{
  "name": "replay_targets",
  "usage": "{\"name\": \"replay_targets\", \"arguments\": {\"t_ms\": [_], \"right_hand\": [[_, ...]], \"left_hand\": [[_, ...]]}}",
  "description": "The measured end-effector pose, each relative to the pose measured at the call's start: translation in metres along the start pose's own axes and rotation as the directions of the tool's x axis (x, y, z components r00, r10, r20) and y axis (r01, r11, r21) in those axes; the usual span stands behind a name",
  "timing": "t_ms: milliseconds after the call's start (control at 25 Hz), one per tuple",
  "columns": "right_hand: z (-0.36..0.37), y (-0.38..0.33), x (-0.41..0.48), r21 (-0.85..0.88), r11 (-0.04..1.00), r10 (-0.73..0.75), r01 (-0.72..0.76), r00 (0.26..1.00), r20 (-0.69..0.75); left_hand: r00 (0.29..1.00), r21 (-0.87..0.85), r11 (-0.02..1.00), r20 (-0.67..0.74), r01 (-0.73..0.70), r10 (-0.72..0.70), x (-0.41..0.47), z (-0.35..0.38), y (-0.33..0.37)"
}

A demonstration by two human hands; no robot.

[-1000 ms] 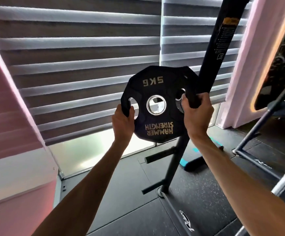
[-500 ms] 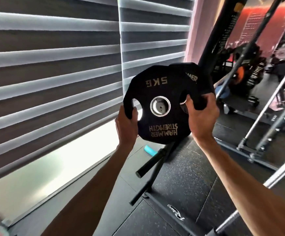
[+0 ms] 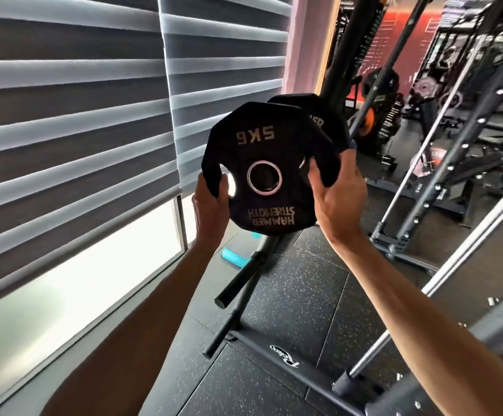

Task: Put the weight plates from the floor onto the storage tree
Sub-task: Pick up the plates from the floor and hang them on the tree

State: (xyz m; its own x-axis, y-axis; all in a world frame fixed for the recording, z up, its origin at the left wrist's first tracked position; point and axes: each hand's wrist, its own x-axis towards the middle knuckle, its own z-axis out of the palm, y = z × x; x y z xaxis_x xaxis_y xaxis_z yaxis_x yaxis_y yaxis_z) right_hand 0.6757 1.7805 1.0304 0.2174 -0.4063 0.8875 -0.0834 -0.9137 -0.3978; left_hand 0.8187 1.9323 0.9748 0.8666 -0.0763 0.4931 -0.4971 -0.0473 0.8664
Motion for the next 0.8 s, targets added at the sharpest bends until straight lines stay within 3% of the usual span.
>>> {"name": "replay_targets", "arguments": {"t_ms": [120,320,520,600,800], "right_hand": [[0.000,0.004,0.006,-0.109,0.987,-0.111,0.114,0.993,0.029],[0.006,0.022,0.033,-0.251,0.965,-0.041,0.076,0.989,0.140],[0.005,0.030,0.041,-0.273,0.960,-0.003,0.059,0.979,0.203],[0.002,0.028,0.042,-0.233,0.972,0.035,0.022,0.971,0.238],[-0.024,0.045,0.007,-0.213,0.976,0.112,-0.048,0.947,0.301]], "left_hand": [[0.994,0.036,0.999,0.103,0.033,-0.037,0.009,0.011,-0.001],[0.978,0.131,0.991,0.199,0.036,-0.062,0.033,0.039,-0.001],[0.959,0.119,0.991,0.267,0.062,-0.092,0.042,0.057,-0.007],[0.951,0.135,0.983,0.267,0.122,-0.154,0.035,0.059,-0.015],[0.920,0.318,0.889,0.103,0.330,-0.379,-0.024,0.077,-0.053]]}}
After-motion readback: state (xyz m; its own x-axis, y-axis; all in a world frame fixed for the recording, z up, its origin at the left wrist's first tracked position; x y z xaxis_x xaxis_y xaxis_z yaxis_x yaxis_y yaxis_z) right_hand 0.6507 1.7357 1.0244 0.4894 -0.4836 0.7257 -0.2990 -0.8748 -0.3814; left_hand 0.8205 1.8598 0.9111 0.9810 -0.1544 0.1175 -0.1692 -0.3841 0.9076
